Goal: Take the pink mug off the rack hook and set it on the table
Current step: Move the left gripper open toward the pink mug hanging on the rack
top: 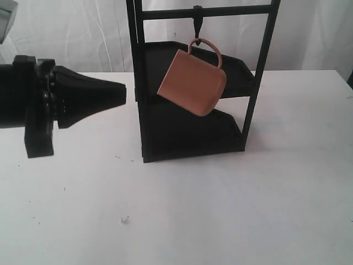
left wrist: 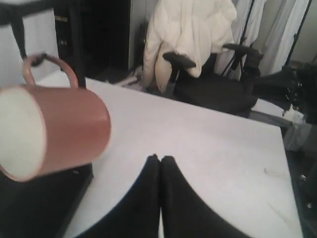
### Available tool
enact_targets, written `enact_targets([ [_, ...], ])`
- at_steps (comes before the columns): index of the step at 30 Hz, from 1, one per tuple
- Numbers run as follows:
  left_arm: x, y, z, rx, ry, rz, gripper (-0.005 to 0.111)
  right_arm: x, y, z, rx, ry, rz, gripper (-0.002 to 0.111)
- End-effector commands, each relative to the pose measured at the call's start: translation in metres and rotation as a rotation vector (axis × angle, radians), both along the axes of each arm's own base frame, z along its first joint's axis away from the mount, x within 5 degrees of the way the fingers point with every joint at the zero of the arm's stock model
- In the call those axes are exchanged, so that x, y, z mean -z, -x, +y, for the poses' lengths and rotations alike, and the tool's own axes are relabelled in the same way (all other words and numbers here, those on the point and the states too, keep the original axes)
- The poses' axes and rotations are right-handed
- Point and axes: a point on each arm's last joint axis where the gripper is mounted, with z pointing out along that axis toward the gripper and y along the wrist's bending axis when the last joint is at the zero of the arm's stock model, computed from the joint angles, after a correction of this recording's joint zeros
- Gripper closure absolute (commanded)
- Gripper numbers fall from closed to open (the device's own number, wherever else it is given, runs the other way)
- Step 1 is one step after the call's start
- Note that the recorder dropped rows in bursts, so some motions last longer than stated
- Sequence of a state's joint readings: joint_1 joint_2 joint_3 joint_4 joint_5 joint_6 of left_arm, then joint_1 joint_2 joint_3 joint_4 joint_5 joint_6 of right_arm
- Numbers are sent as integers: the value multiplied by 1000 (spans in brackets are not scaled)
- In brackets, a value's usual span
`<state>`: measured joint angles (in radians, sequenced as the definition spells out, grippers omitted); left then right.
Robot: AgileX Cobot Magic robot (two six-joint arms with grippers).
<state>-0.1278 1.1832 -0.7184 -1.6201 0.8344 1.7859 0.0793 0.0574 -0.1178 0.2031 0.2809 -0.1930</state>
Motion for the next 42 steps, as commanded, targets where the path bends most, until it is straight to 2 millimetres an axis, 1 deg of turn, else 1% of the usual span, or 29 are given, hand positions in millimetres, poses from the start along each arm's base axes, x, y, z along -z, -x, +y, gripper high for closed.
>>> enact_targets([
  [1,1,-19,13,-89,57,-48,107,0,-1,0,-1,3,-10,108],
  [5,3,-20,12,-91,55,-44,106,0,-1,0,-1,3,-10,108],
  [6,3,-20,10,-76,55,-51,104,0,-1,0,-1,3,-10,108],
  [8,6,-20,6,-58,38,-70,93,0,-1,0,-1,3,-10,108],
  [11,12,-20,-4,-12,5,-111,71,0,-1,0,-1,3,-10,108],
  [12,17,-20,-13,31,-23,-151,58,0,-1,0,-1,3,-10,108],
  [13,19,-21,-17,45,-37,-164,54,0,-1,0,-1,3,-10,108],
  [14,22,-25,-25,50,-59,-150,51,0,-1,0,-1,3,-10,108],
  [15,24,-29,-29,48,-73,-143,50,0,-1,0,-1,3,-10,108],
  [17,26,-39,-38,27,-113,-138,46,0,-1,0,-1,3,-10,108],
  [18,25,-47,-42,5,-136,-140,41,0,-1,0,-1,3,-10,108],
  [19,24,-51,-42,-12,-146,-143,38,0,-1,0,-1,3,-10,108],
  [21,26,-64,-38,-102,-208,-138,30,0,-1,0,-1,3,-10,108],
  [23,24,-67,-37,-122,-218,-144,27,0,-1,0,-1,3,-10,108],
  [25,20,-67,-41,-88,-191,-156,27,0,-1,0,-1,3,-10,108],
  [28,18,-75,-43,-87,-187,-163,27,0,-1,0,-1,3,-10,108],
  [30,19,-79,-45,-84,-186,-162,27,0,-1,0,-1,3,-10,108],
  [38,29,-82,-49,-32,-164,-131,27,0,-1,0,-1,3,-10,108],
  [42,31,-87,-51,-27,-161,-130,27,0,-1,0,-1,3,-10,108],
])
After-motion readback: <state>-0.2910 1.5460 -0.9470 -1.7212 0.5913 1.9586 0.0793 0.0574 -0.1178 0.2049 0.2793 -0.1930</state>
